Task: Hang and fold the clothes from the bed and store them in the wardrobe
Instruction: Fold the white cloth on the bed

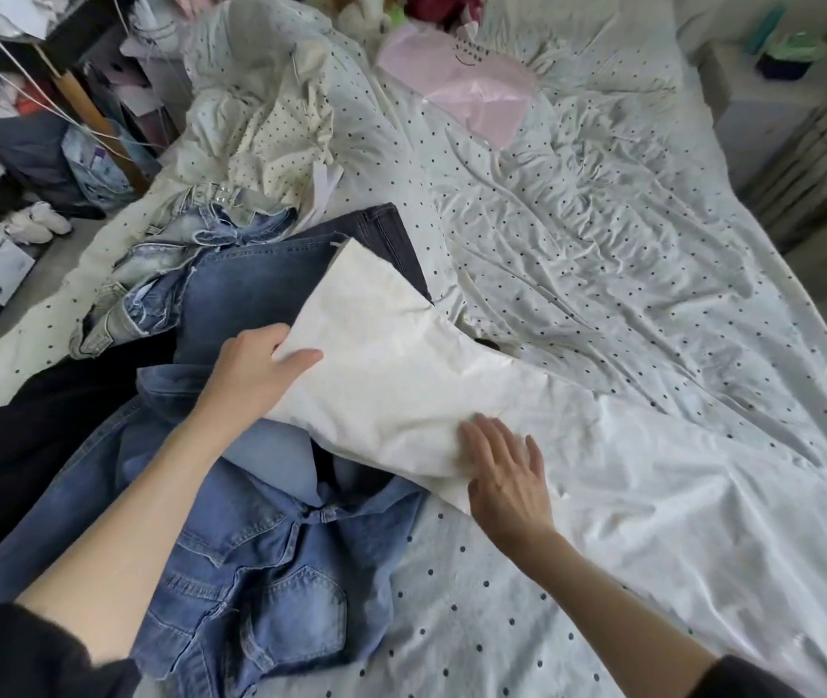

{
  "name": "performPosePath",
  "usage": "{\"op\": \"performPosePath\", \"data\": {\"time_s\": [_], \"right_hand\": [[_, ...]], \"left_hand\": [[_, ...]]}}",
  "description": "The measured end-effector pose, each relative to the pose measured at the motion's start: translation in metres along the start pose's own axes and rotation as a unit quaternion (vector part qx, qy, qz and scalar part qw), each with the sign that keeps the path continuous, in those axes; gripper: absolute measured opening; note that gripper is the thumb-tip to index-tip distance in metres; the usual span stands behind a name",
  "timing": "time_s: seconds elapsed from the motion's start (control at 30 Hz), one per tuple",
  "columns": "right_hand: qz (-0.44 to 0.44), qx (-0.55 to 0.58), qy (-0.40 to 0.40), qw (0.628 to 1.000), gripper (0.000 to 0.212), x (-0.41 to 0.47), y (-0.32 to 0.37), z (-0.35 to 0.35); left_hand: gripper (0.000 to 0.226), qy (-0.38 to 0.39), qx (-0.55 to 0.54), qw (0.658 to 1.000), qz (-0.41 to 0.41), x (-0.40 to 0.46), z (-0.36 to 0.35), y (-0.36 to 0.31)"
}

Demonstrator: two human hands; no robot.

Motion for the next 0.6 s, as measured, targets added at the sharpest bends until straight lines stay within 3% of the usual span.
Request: {"op": "performPosePath", "data": {"time_s": [0.1, 0.23, 0.3, 0.37, 0.53, 0.6], "right_hand": [[-0.012, 0.026, -0.094, 0.995, 0.058, -0.001, -0.004, 0.016], [-0.009, -0.014, 0.077, 0.997, 0.074, -0.011, -0.010, -0.015], [-0.027, -0.053, 0.104, 0.993, 0.092, -0.017, -0.008, -0.016], [-0.033, -0.072, 0.044, 0.996, 0.099, -0.016, -0.002, -0.009], [-0.043, -0.119, -0.023, 0.992, 0.087, 0.000, 0.002, 0.006], [-0.021, -0.120, -0.054, 0.991, 0.085, 0.002, 0.003, 0.012]], "left_hand": [[0.048, -0.066, 0.061, 0.996, -0.014, 0.008, 0.008, -0.009], [0.044, -0.038, 0.202, 0.979, 0.012, 0.013, -0.004, 0.009], [0.045, -0.044, 0.176, 0.983, 0.010, 0.013, -0.006, 0.013], [0.048, -0.044, 0.115, 0.992, 0.019, 0.017, -0.003, 0.016], [0.049, -0.016, -0.013, 0.995, 0.098, 0.027, 0.006, 0.027], [0.052, -0.024, -0.017, 0.994, 0.109, 0.026, 0.006, 0.026]]}}
Point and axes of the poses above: each hand's wrist, its own x-axis towards the middle knuckle, its own z-axis out of the back of the hand, y = z × x, the point moved 6 cm from there along x, towards the middle knuckle, and after that the axes turned 10 degrees about z, right-handed, at the moved point
